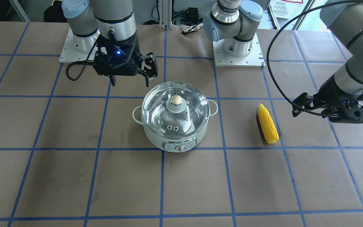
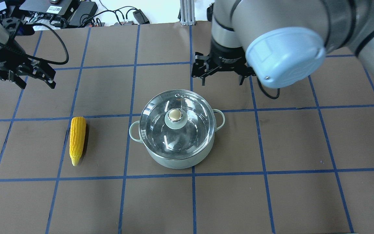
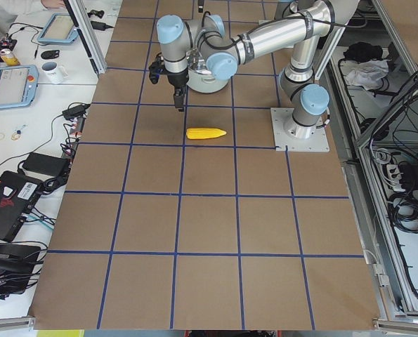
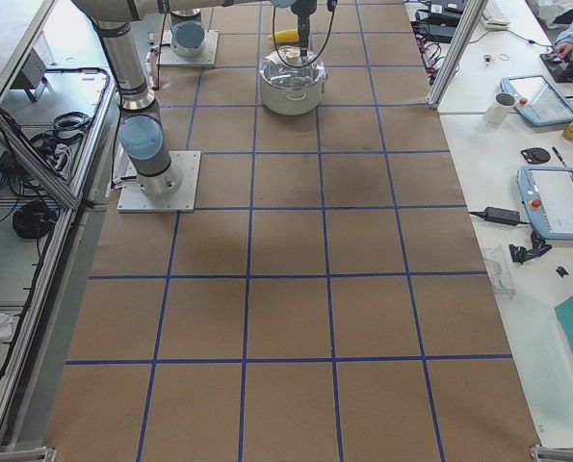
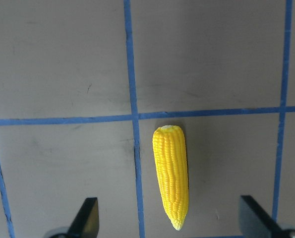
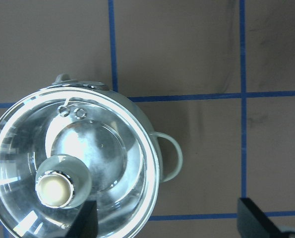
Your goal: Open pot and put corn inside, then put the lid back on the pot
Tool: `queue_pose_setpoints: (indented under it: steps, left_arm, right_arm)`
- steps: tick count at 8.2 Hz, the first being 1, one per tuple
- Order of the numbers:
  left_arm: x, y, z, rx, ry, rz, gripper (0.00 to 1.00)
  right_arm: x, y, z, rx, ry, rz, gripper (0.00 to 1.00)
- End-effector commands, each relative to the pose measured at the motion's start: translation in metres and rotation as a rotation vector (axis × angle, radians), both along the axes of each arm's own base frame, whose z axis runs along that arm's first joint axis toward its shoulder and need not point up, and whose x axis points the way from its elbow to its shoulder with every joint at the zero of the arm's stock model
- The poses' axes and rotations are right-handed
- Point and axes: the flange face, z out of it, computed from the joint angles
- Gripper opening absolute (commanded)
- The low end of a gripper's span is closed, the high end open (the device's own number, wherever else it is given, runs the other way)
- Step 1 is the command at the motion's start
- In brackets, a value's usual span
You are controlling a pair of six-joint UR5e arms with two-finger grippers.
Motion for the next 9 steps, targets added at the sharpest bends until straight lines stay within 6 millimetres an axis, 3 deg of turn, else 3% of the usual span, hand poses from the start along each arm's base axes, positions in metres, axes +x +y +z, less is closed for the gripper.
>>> queue_pose_setpoints:
  steps: [1, 2, 3, 5, 7, 9]
  left_arm:
    - [0.020, 0.007, -0.086, 0.114, 0.034, 0.185, 1.00]
    - [0.022, 0.003, -0.109, 0.155, 0.044, 0.220, 1.00]
    - [0.025, -0.004, -0.134, 0.196, 0.052, 0.234, 1.00]
    - [0.021, -0.011, -0.168, 0.242, 0.124, 0.287, 1.00]
    - [0.018, -0.013, -0.184, 0.274, 0.140, 0.371, 1.00]
    - [0.018, -0.014, -0.200, 0.305, 0.145, 0.376, 1.00]
  right_arm:
    - [0.089, 0.008, -0.048, -0.029, -0.023, 0.005, 1.00]
    - [0.113, 0.008, -0.072, -0.019, -0.025, 0.005, 1.00]
    - [0.117, 0.009, -0.091, 0.012, -0.011, -0.010, 1.00]
    - [0.119, 0.013, -0.101, 0.039, -0.003, -0.039, 1.00]
    - [0.123, 0.010, -0.122, 0.046, 0.001, -0.049, 0.99]
    - [0.123, 0.011, -0.126, 0.061, 0.000, -0.049, 0.97]
